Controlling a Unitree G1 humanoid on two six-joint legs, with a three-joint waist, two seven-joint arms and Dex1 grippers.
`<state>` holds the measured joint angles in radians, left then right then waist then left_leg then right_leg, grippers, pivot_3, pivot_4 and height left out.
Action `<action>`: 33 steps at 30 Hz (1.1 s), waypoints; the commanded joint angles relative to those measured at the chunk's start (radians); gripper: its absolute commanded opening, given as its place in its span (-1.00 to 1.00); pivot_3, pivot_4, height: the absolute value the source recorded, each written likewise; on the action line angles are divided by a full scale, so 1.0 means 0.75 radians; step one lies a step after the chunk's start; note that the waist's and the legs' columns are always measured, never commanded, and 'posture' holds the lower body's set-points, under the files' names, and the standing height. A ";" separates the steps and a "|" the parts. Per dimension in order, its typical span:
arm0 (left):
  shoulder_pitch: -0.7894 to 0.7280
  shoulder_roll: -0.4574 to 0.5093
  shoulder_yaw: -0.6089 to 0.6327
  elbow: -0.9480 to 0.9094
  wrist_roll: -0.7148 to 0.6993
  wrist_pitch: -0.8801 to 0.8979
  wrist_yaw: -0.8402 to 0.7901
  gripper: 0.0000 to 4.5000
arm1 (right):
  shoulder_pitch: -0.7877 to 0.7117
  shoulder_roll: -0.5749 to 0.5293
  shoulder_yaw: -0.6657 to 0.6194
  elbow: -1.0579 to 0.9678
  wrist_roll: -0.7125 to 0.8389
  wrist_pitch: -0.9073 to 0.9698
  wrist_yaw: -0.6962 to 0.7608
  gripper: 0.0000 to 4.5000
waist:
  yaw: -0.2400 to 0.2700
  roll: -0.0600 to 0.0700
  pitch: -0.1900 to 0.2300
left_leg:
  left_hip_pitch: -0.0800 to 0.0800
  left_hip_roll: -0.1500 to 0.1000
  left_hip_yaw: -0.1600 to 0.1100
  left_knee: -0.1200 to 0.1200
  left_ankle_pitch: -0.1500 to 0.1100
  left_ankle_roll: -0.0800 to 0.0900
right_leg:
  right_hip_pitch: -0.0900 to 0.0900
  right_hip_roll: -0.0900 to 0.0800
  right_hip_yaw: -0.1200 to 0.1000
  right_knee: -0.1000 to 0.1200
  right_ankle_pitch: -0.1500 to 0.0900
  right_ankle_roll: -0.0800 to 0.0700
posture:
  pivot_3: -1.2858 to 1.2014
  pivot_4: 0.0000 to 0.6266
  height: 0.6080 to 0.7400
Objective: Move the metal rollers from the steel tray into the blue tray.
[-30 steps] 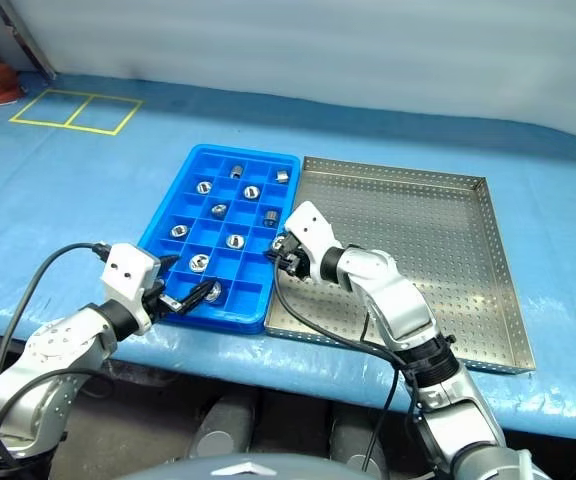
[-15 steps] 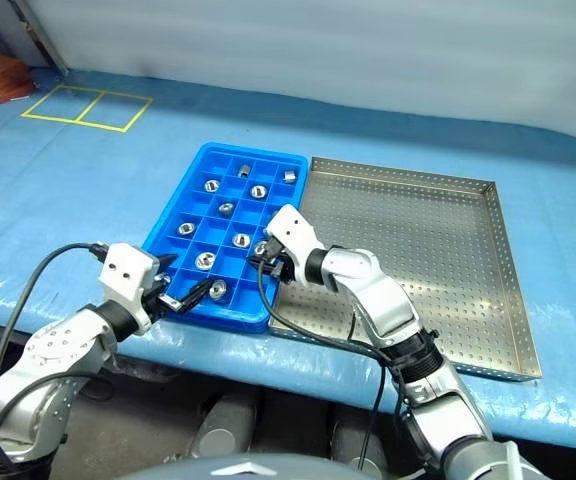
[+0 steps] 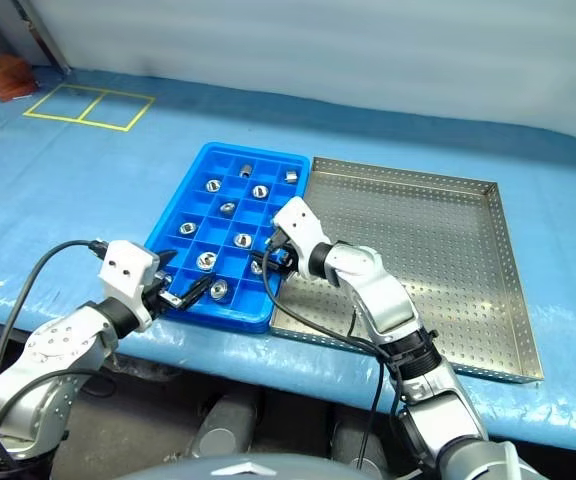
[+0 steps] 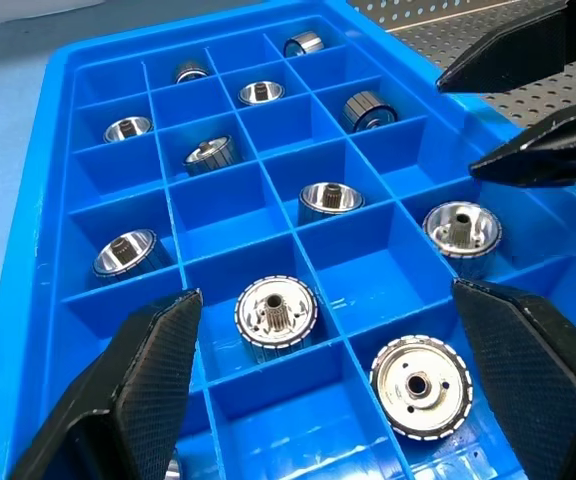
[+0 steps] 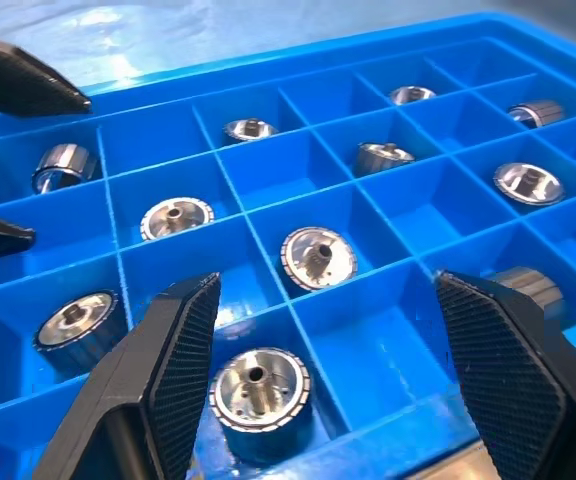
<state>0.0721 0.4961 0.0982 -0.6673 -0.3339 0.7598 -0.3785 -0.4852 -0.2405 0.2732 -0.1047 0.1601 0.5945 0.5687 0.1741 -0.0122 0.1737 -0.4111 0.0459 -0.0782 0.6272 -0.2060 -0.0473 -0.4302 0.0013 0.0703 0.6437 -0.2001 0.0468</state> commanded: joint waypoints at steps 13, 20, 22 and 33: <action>-0.346 -0.103 -0.180 0.266 0.080 -0.162 -0.007 0.94 | 0.267 -0.405 -0.291 -0.179 0.005 -0.099 0.078 0.85 | -0.003 0.000 0.000 | -0.001 0.000 0.001 0.001 0.000 0.000 | 0.000 0.000 0.001 -0.001 0.000 0.000 | 0.28 -0.52 1.00; -0.417 -0.136 -0.197 0.386 0.078 -0.184 -0.031 0.94 | 0.313 -0.401 -0.353 -0.228 0.027 -0.091 0.035 0.99 | -0.062 0.000 0.000 | -0.001 0.000 0.001 0.001 0.000 0.000 | 0.001 0.000 0.002 -0.001 0.001 0.001 | 0.25 -0.52 1.00; -0.420 -0.132 -0.202 0.392 0.078 -0.186 -0.044 0.94 | 0.326 -0.405 -0.351 -0.247 0.033 -0.091 0.040 0.99 | -0.074 0.000 0.000 | -0.001 0.000 0.001 0.001 0.000 0.000 | 0.001 0.000 0.002 -0.001 0.001 0.001 | 0.25 -0.52 1.00; -0.415 -0.133 -0.197 0.389 0.084 -0.189 -0.059 0.94 | 0.342 -0.398 -0.334 -0.279 0.050 -0.091 0.055 0.99 | -0.109 0.000 0.000 | 0.000 0.000 0.000 0.002 0.000 0.000 | 0.001 0.000 0.002 0.000 0.001 0.001 | 0.25 -0.52 1.00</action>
<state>-0.2286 0.3940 -0.0548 -0.3554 -0.2771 0.6425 -0.4171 -0.2264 -0.5400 0.0327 -0.2669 0.1847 0.5353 0.6070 0.0923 -0.0125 0.1738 -0.4113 0.0456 -0.0779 0.6289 -0.2059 -0.0470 -0.4293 0.0014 0.0715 0.6436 -0.1994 0.0479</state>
